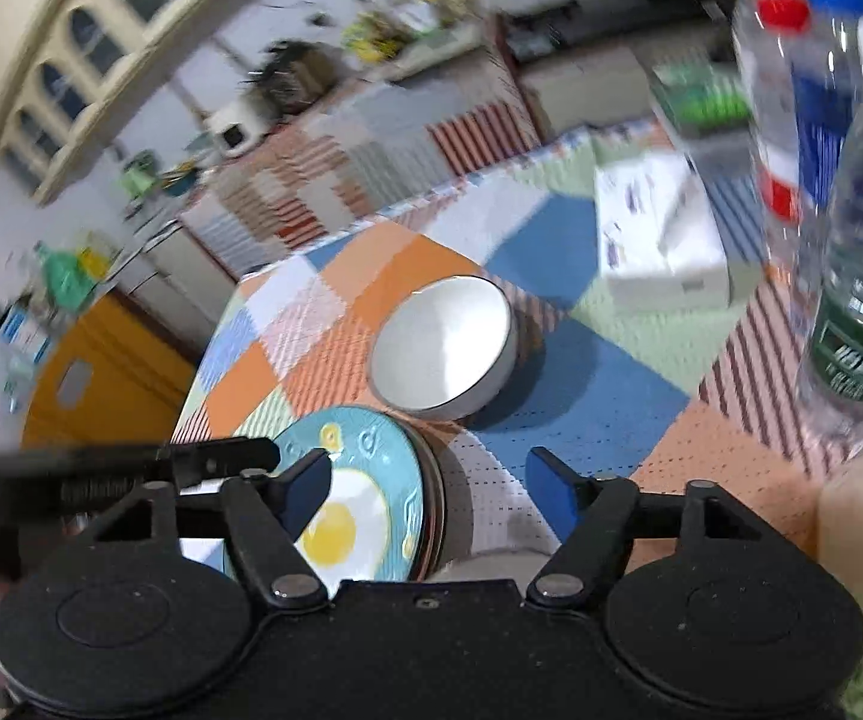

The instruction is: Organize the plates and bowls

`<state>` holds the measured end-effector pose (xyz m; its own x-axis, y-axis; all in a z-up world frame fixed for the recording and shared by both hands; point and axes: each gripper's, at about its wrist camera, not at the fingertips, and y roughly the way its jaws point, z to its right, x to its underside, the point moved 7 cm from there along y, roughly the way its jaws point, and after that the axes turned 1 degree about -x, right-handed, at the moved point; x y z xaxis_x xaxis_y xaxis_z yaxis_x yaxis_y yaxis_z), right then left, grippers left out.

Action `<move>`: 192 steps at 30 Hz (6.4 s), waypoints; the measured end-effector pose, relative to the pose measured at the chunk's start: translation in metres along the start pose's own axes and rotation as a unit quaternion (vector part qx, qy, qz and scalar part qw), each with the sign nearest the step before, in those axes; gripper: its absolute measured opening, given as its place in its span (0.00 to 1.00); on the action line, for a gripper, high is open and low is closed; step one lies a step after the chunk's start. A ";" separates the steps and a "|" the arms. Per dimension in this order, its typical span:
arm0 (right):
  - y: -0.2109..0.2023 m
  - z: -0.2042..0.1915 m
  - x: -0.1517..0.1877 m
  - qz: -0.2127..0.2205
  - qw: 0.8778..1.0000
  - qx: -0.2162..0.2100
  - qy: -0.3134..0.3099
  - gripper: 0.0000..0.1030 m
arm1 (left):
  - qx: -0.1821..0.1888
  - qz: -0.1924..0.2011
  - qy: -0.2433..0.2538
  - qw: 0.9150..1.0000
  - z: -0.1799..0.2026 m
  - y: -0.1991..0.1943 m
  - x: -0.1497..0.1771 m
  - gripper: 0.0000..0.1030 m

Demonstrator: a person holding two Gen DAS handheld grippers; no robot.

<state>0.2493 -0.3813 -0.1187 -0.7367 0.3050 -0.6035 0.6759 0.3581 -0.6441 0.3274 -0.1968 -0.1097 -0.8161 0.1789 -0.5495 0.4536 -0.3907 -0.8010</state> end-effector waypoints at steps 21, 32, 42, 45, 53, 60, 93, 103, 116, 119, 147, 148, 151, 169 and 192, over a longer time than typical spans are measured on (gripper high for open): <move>0.130 0.022 -0.036 -0.048 0.992 0.108 0.041 0.36 | -0.006 -0.017 -0.066 0.998 -0.035 0.105 -0.026 0.32; 0.140 0.046 -0.048 -0.031 0.989 0.121 0.077 0.14 | -0.021 -0.039 -0.069 0.997 -0.037 0.125 -0.021 0.16; 0.139 0.040 -0.046 -0.056 0.989 0.122 0.066 0.10 | -0.016 -0.042 -0.050 0.998 -0.023 0.098 -0.026 0.14; 0.122 0.038 -0.046 -0.050 0.991 0.098 0.076 0.10 | -0.004 -0.019 -0.063 0.998 -0.019 0.080 -0.027 0.15; 0.073 0.026 -0.044 -0.033 0.995 0.071 0.068 0.11 | 0.004 0.000 -0.051 0.999 0.007 0.033 -0.022 0.15; 0.018 0.011 -0.033 -0.016 0.998 0.057 0.037 0.11 | 0.029 -0.001 -0.035 0.999 0.034 -0.015 -0.008 0.15; -0.047 0.005 0.079 -0.014 0.980 0.147 -0.136 0.12 | 0.045 -0.155 -0.081 0.984 0.075 -0.014 0.110 0.14; -0.033 -0.001 0.088 0.007 0.946 0.210 -0.248 0.12 | 0.032 -0.158 -0.079 0.984 0.076 -0.002 0.111 0.14; -0.032 -0.001 0.093 0.018 0.937 0.219 -0.272 0.15 | 0.029 -0.144 -0.063 0.987 0.080 -0.003 0.111 0.16; -0.043 0.000 0.093 0.027 0.949 0.197 -0.246 0.16 | 0.034 -0.124 -0.049 0.991 0.080 -0.014 0.108 0.18; -0.038 0.013 0.159 -0.026 0.961 0.114 -0.251 0.88 | 0.112 -0.089 -0.036 0.989 0.067 -0.004 0.119 0.58; -0.032 0.014 0.159 -0.030 0.961 0.111 -0.253 0.88 | 0.114 -0.089 -0.040 0.989 0.067 -0.001 0.119 0.58; -0.019 0.017 0.161 -0.037 0.959 0.113 -0.259 0.88 | 0.127 -0.104 -0.045 0.985 0.071 0.006 0.123 0.58; 0.022 0.028 0.161 -0.005 0.953 0.088 -0.291 0.92 | 0.139 -0.085 -0.137 0.977 0.065 0.034 0.137 0.54; 0.034 0.027 0.154 0.033 0.955 0.081 -0.282 0.94 | 0.122 -0.077 -0.125 0.982 0.071 0.044 0.147 0.42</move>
<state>0.1592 -0.3454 -0.2464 -0.5955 -0.2185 -0.7730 0.7482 0.1995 -0.6328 0.2020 -0.2514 -0.2085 -0.9445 0.0366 -0.3264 0.2441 -0.5868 -0.7721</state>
